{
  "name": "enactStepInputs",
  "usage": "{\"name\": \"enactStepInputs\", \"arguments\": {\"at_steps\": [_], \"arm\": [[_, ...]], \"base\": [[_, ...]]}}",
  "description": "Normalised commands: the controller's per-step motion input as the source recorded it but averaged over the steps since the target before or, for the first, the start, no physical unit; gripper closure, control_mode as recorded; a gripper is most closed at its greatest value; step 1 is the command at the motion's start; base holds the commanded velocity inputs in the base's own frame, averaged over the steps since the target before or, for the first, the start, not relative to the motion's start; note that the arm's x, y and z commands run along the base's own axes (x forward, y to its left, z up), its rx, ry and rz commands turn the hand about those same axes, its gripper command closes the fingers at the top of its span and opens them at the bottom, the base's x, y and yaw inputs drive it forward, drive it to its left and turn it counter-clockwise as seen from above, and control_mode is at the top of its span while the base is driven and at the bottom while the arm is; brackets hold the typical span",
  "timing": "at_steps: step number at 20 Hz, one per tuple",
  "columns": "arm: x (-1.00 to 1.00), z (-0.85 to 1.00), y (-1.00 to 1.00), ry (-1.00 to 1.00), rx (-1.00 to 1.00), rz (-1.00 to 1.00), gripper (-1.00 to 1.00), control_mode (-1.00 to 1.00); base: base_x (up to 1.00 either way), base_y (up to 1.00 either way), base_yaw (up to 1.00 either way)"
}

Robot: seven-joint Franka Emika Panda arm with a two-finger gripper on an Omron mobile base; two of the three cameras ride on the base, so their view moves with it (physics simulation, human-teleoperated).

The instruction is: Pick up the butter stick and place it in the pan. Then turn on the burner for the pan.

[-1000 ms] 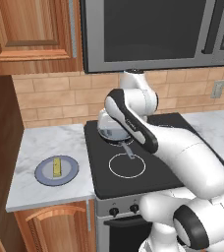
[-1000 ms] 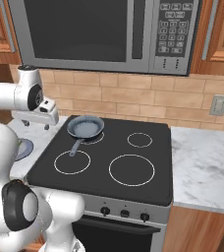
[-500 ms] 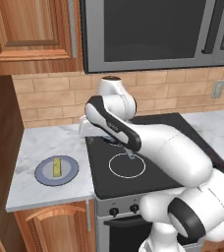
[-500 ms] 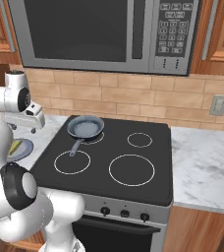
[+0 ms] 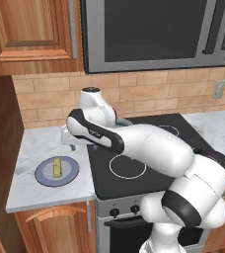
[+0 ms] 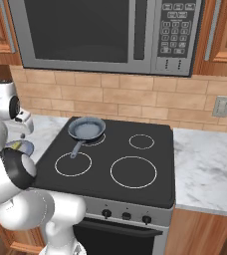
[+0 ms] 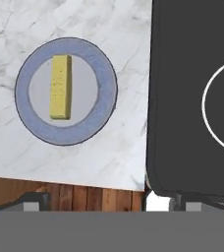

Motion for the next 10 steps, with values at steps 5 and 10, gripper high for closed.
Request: {"name": "enactStepInputs", "arguments": {"at_steps": [5, 10], "arm": [[0.14, -0.30, 0.41, 0.00, 0.00, 0.00, -1.00, -1.00], [0.03, -0.30, 0.25, -0.01, -0.02, 0.00, -1.00, -1.00]], "base": [[0.00, 0.00, 0.00], [0.00, 0.00, 0.00]]}}
